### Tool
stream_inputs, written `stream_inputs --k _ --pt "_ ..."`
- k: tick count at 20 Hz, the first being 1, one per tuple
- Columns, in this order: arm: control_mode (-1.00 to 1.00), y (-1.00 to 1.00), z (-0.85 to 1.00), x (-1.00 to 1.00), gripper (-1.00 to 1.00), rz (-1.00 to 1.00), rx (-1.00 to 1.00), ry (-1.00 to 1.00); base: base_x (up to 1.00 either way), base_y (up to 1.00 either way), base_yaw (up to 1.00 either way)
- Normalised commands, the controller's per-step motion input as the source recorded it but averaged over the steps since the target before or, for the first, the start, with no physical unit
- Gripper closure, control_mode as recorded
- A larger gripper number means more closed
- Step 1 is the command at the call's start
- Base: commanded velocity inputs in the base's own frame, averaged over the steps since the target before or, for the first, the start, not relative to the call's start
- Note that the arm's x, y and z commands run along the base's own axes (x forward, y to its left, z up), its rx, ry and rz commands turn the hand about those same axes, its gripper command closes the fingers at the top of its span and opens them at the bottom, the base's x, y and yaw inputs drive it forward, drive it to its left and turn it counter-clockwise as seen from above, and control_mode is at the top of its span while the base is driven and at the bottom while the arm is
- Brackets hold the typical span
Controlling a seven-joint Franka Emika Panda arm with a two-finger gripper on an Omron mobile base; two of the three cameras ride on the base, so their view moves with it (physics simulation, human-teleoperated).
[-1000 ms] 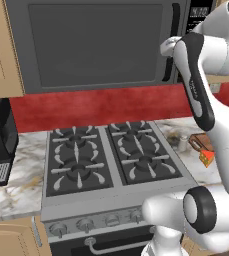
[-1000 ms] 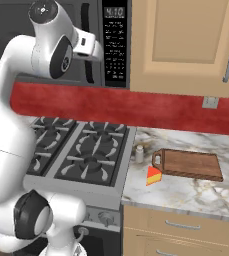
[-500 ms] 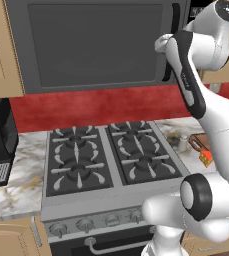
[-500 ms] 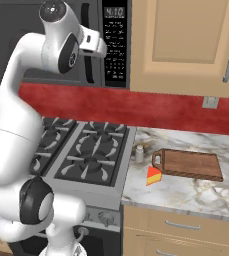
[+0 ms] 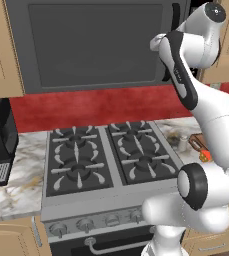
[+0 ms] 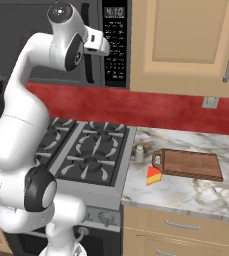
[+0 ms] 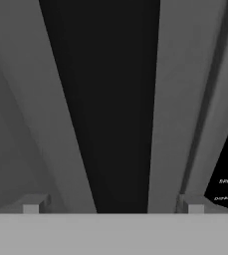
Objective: Retrieve the reheated potato from the microwave, then place the potato, cheese, and condiment on the cutting board.
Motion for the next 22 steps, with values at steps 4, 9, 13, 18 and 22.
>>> stream_inputs --k 4,9,13,18,22 --pt "-1.0 0.0 -0.07 0.32 -1.0 0.0 0.0 0.0 0.0 0.0 0.0" --pt "-1.0 0.0 -0.05 0.33 1.0 0.0 0.0 0.0 0.0 0.0 0.0" --pt "-1.0 0.0 -0.05 0.3 1.0 0.0 0.0 0.0 0.0 0.0 0.0" --pt "-1.0 0.13 -0.02 0.05 1.0 0.0 0.01 0.0 0.0 0.0 0.0" --pt "-1.0 0.34 0.0 0.0 1.0 -0.05 0.03 0.0 0.0 0.0 0.0"
